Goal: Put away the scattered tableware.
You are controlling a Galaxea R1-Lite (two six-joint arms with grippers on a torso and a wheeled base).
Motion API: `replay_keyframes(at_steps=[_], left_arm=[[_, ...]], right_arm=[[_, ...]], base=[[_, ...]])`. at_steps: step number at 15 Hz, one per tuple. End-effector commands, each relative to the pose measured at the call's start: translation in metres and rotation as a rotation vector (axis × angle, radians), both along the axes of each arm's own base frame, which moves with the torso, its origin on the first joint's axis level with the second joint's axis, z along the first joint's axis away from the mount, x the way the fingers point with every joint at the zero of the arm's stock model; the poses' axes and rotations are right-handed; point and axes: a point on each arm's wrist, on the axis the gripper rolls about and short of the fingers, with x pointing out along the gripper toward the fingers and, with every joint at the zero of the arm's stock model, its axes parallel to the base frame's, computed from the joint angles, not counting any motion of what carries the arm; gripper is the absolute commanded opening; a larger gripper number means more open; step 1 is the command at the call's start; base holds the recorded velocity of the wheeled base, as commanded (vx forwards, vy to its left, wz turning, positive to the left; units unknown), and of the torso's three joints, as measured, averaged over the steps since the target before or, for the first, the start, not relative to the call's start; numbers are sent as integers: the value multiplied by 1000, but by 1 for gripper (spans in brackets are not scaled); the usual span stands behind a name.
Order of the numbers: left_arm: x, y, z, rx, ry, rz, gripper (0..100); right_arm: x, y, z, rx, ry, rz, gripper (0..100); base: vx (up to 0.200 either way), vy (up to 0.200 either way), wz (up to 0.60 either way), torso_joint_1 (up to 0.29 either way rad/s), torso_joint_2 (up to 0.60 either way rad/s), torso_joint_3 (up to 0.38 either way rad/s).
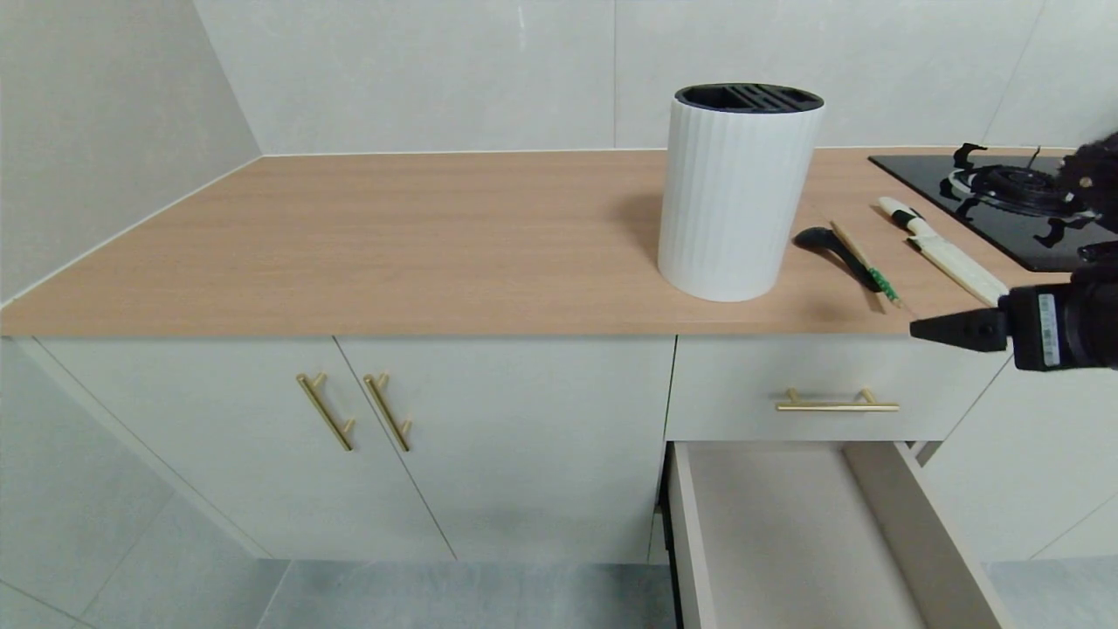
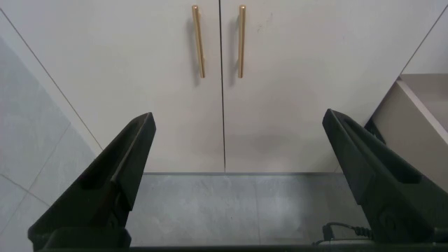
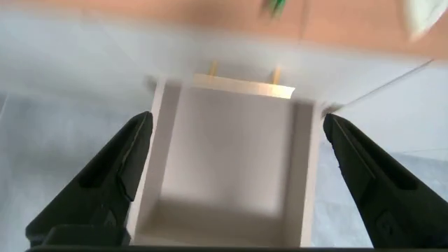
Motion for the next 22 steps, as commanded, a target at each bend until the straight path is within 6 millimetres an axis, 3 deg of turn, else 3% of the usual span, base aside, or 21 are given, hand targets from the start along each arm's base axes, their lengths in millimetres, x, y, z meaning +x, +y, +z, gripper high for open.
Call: replay_keyframes(at_steps=[1, 7, 18, 19, 22], left_arm=[[0, 0, 0, 0, 1, 0, 100], [0, 0, 0, 0, 1, 0, 100], [0, 0, 0, 0, 1, 0, 100], [0, 0, 0, 0, 1, 0, 100], [0, 0, 0, 0, 1, 0, 100]], right_arm=[[51, 14, -9, 35, 57, -80, 100], [99, 12, -26, 78, 40, -256, 100], [112, 7, -31, 93, 13, -281, 100], [113, 7, -31, 95, 11, -279, 0], [114, 6, -31, 98, 4, -286, 0]], base=[[0, 0, 0, 0, 0, 0], [0, 0, 0, 0, 0, 0], [0, 0, 0, 0, 0, 0], [0, 0, 0, 0, 0, 0], [0, 0, 0, 0, 0, 0]])
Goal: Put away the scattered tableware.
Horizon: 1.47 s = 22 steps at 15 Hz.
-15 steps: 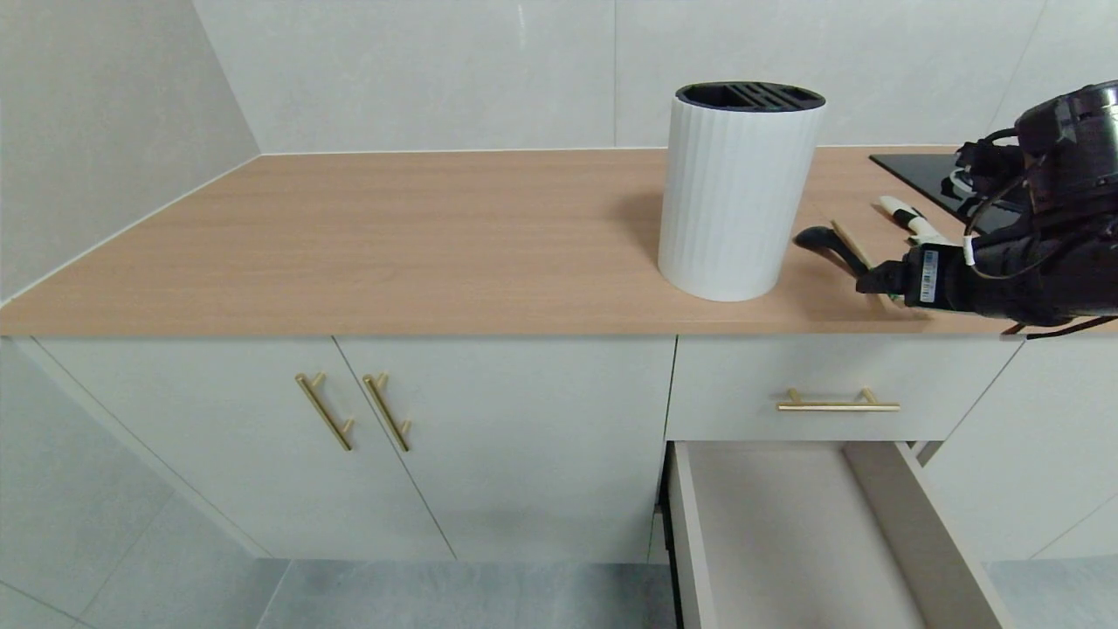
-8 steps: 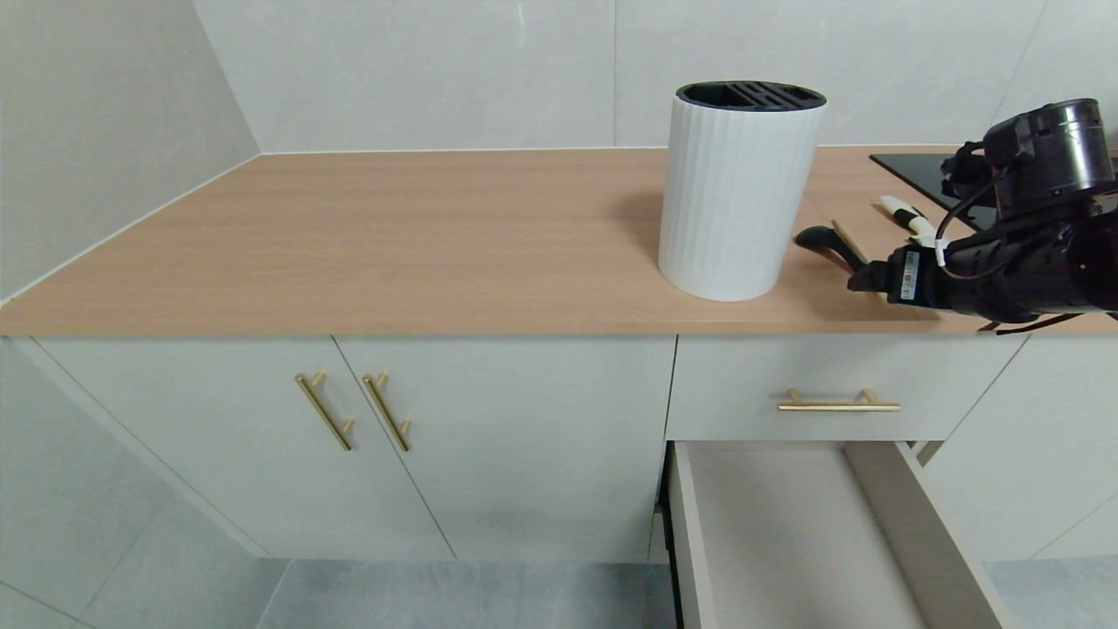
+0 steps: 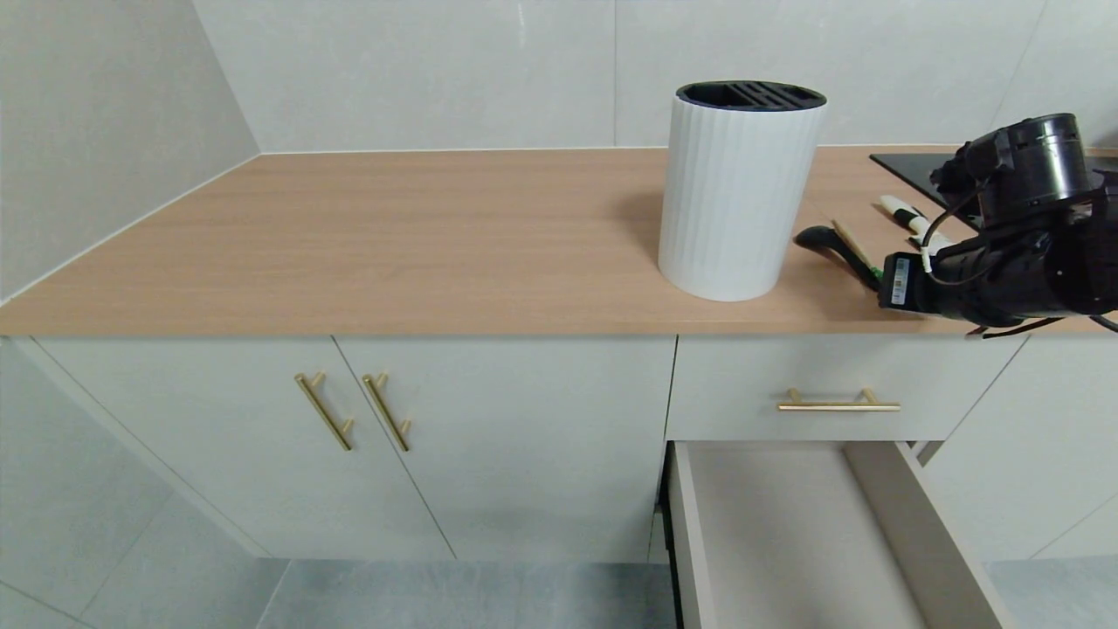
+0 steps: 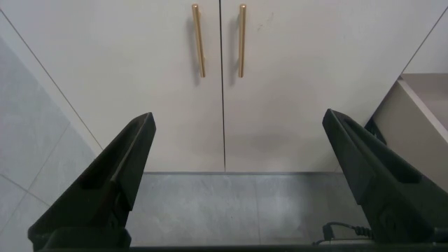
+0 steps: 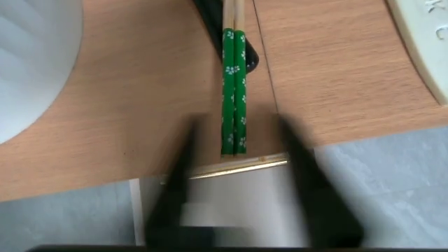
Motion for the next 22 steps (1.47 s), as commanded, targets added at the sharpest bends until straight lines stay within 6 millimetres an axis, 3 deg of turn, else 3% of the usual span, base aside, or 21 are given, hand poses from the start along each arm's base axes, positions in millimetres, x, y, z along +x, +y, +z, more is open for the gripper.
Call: replay_keyframes(at_steps=[1, 3, 4, 5, 6, 7, 9, 10, 15, 17, 20, 22], left_arm=[[0, 0, 0, 0, 1, 0, 100], [0, 0, 0, 0, 1, 0, 100], [0, 0, 0, 0, 1, 0, 100], [0, 0, 0, 0, 1, 0, 100], [0, 0, 0, 0, 1, 0, 100], [0, 0, 0, 0, 1, 0, 100], [0, 0, 0, 0, 1, 0, 100], [0, 0, 0, 0, 1, 0, 100], [0, 0, 0, 0, 1, 0, 100], [0, 0, 0, 0, 1, 0, 100], [0, 0, 0, 0, 1, 0, 100], [0, 0, 0, 0, 1, 0, 100]], right_arm=[[-6, -1, 7, 5, -21, -2, 0], [-31, -7, 32, 25, -96, 5, 0], [-31, -7, 32, 25, -96, 5, 0], [-55, -13, 48, 39, -151, 10, 0], [-64, -14, 52, 43, -162, 14, 0], [-87, -18, 57, 44, -162, 26, 0], [-117, -18, 61, 60, -158, 84, 0], [-143, -24, 64, 89, -166, 143, 0], [-205, -40, 55, 117, -62, 253, 0], [-211, -41, 52, 125, -8, 290, 0], [-226, -41, 47, 136, 156, 477, 0], [-219, -38, 37, 117, 253, 541, 0]], base=[[0, 0, 0, 0, 0, 0], [0, 0, 0, 0, 0, 0], [0, 0, 0, 0, 0, 0], [0, 0, 0, 0, 0, 0], [0, 0, 0, 0, 0, 0], [0, 0, 0, 0, 0, 0], [0, 0, 0, 0, 0, 0], [0, 0, 0, 0, 0, 0], [0, 0, 0, 0, 0, 0], [0, 0, 0, 0, 0, 0], [0, 0, 0, 0, 0, 0], [0, 0, 0, 0, 0, 0]])
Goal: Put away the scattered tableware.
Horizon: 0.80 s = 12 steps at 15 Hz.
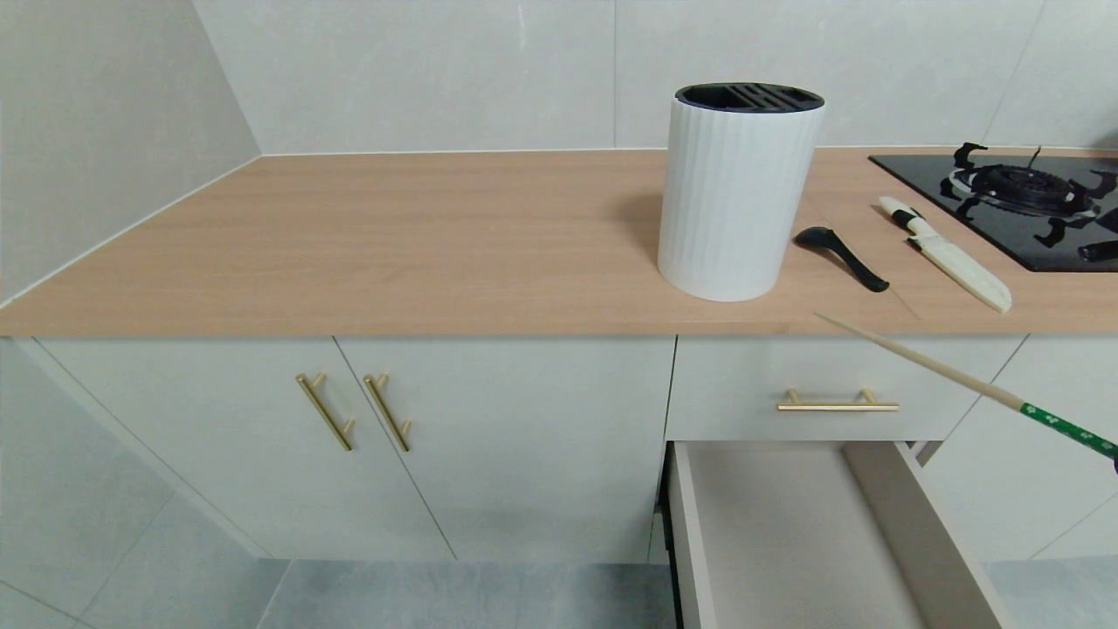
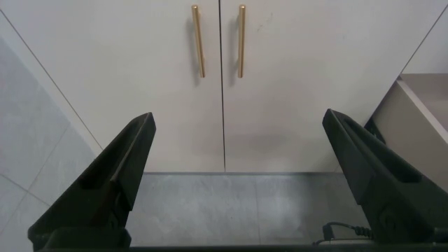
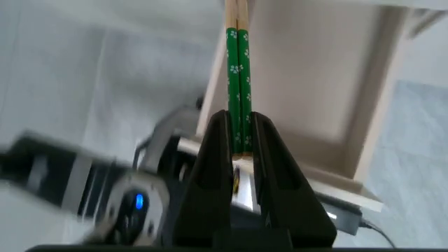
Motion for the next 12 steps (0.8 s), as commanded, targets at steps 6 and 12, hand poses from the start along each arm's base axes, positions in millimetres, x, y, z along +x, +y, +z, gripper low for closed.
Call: replay_keyframes(at_steps=[6, 12], left_arm=[[0, 0, 0, 0, 3, 0, 100], [0, 0, 0, 0, 1, 0, 100]], right_arm=[[33, 11, -53, -138, 73, 143, 0], [39, 13, -59, -139, 78, 141, 0]], base=[[0, 0, 0, 0, 0, 0], [0, 0, 0, -45, 91, 52]])
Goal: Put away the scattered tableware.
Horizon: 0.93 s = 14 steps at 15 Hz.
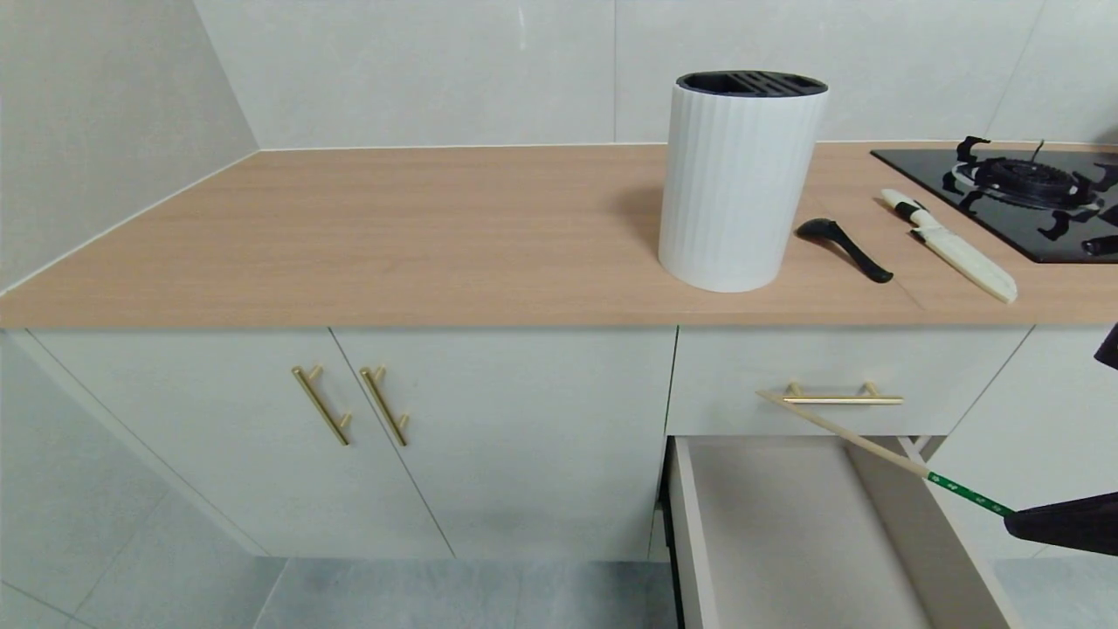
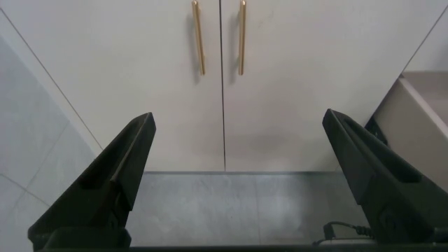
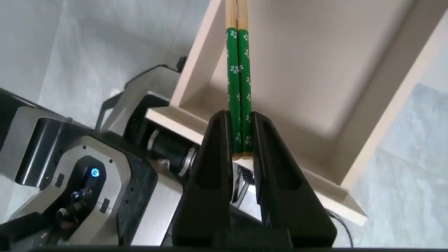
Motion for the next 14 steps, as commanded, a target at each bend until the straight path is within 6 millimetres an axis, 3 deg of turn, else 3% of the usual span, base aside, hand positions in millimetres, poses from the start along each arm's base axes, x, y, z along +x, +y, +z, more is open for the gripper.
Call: replay_keyframes(at_steps=[1, 11, 14], left_arm=[[0, 0, 0, 0, 1, 1, 100], [0, 0, 0, 0, 1, 1, 100], [0, 0, 0, 0, 1, 1, 100]], right_arm=[[1, 0, -3, -4, 8, 2, 0], [5, 2, -10, -11, 16, 9, 0], [6, 2, -14, -12, 14, 10, 0]], base=[[0, 0, 0, -183, 403, 222], [0, 0, 0, -189, 455, 261], [0, 0, 0, -74, 201, 115]])
